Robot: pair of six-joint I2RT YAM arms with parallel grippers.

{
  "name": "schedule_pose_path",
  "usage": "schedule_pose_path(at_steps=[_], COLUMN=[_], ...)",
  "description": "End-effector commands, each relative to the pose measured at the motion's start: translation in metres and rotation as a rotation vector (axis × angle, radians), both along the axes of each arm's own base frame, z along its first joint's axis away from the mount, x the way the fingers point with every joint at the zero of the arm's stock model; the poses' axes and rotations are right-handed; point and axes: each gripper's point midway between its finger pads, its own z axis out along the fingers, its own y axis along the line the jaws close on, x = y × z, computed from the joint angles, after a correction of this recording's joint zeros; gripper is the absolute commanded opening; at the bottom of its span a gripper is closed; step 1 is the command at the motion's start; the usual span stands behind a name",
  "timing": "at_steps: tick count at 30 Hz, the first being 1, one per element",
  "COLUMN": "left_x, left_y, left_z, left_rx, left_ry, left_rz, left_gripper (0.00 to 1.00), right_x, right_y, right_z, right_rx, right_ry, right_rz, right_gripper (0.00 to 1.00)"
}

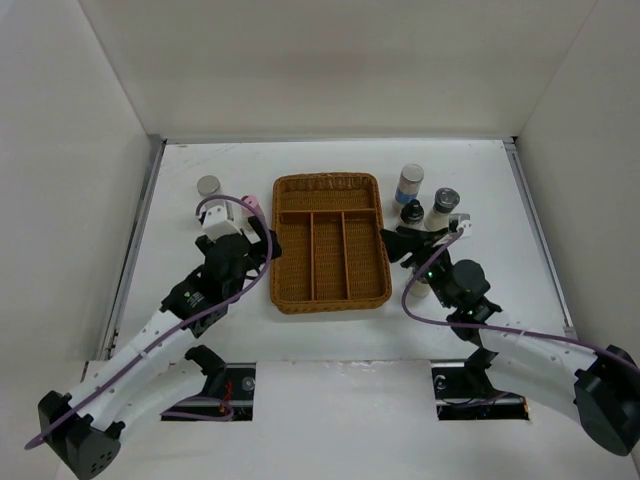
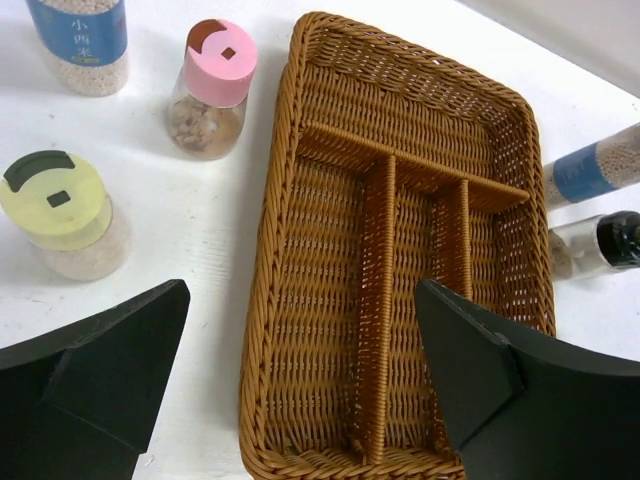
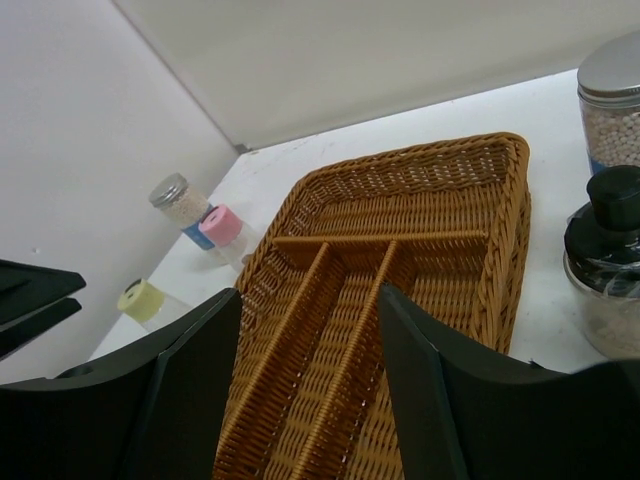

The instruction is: Organize the condiment bottles

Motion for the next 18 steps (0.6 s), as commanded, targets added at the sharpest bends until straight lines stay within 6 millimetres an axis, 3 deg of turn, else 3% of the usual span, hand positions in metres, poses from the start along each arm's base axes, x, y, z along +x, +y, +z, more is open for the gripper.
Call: schedule_pose_path(at_steps=[1,11,14,18], left_x=[0.009,0.043,0.062,0.077], left_y=[0.014,0.030,0.036,0.022], left_z=[0.026,0.065,0.078,0.104], left_rx=[-0.020,0.083,0.123,0.071], left_ry=[-0.081,-0.175,-0.213,-0.318], left_rz=[0.064,0.179,0.243,0.201], left_gripper=[1.00,1.00,1.00,1.00], right_x=[-0.003,0.001,0.004,0.011], right_y=[0.003,0.008,0.010,0.003], right_z=[0.045,0.041,0.038,0.033], right_rx=[0.063,0.055,0.037,0.029], right_ry=[-0.116,-0.096,-0.077,-0.032], right_rz=[0.016,0.019,0.019,-0.041], right_gripper=[0.64,0.63,0.48,0.21])
